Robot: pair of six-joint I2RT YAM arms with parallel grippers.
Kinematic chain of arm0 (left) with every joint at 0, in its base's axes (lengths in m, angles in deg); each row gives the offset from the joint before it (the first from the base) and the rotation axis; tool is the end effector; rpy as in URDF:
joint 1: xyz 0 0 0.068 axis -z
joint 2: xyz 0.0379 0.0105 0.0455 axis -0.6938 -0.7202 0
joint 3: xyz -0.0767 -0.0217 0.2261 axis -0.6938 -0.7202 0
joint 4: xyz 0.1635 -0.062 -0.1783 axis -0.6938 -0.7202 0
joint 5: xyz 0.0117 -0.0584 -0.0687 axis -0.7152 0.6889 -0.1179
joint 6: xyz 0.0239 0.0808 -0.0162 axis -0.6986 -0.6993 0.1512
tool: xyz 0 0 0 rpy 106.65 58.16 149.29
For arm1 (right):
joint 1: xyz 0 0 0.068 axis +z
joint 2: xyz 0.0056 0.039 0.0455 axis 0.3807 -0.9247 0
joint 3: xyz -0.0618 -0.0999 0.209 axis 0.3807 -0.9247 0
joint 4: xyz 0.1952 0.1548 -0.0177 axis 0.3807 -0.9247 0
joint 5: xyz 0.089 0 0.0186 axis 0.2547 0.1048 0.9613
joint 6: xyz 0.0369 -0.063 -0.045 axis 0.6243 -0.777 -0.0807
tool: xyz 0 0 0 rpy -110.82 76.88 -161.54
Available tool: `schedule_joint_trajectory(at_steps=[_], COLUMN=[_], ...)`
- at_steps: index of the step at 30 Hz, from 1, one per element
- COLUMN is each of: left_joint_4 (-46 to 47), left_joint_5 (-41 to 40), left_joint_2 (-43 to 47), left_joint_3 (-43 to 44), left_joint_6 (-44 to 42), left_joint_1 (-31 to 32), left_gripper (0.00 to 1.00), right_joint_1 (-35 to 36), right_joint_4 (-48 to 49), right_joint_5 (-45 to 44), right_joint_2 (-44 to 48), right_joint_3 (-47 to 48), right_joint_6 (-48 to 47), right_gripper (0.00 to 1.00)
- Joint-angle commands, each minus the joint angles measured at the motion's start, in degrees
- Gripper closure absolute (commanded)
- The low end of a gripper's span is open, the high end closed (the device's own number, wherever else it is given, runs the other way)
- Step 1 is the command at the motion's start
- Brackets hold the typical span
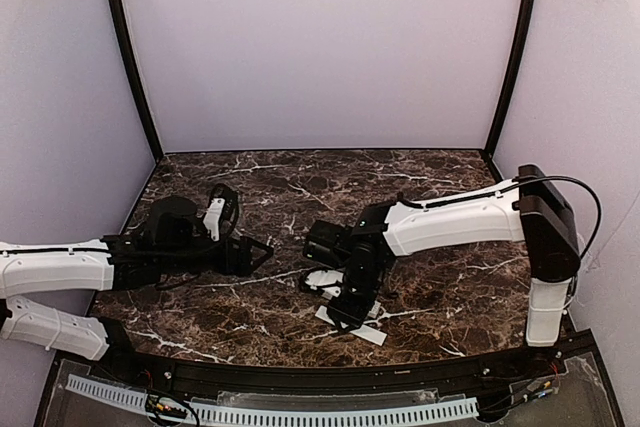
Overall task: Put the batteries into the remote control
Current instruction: Pick up the battery cover at the center of the board.
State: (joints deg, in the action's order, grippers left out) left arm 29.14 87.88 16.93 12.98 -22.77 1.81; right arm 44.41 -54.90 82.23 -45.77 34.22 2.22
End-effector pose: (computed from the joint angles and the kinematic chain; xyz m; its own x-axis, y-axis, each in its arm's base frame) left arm 0.1891 -0.2068 0.1826 -0.6366 -0.0505 -0.7696 0.5409 0.6820 -0.4922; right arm 0.1284 0.3302 0.1149 -0.4729 -0.8734 -0.1165 -0.8758 0.4514 0.1709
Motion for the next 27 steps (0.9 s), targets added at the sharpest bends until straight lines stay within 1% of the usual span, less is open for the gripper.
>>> schedule_joint_trajectory(at_steps=[1,6,13,20,24,27], left_joint_4=[-5.1,-5.9,-5.1,-5.2,-4.8,-4.2], left_joint_5=[-4.9,-5.7,-5.9,-5.9,-5.9,-5.9], left_joint_2=[3.5,5.8,6.6,7.8,8.0,7.8], left_joint_3=[-0.5,-1.1,-2.4,-3.4,-4.2,-4.5], left_joint_6=[1.0,0.7,0.8,0.7,0.8,0.8], left_joint_1=[-0.5,-0.6,-0.6,-0.7,-0.7,-0.7], left_gripper=[0.08,0.07,0.06,0.06,0.05,0.05], right_joint_1=[0.8,1.4,2.9,3.9,4.4,4.4], right_joint_4=[-3.1,-4.4,-6.0,-9.8,-10.6,-10.5], right_joint_5=[-2.5,-4.1,-6.6,-11.1,-13.2,-12.5], right_joint_2=[-2.8,-6.1,-9.6,-13.9,-14.2,-14.0], right_joint_3=[2.7,4.8,6.4,8.1,9.2,9.6], right_joint_6=[0.8,1.0,1.9,3.4,4.7,4.5], right_gripper=[0.57,0.6,0.63,0.62,0.62,0.63])
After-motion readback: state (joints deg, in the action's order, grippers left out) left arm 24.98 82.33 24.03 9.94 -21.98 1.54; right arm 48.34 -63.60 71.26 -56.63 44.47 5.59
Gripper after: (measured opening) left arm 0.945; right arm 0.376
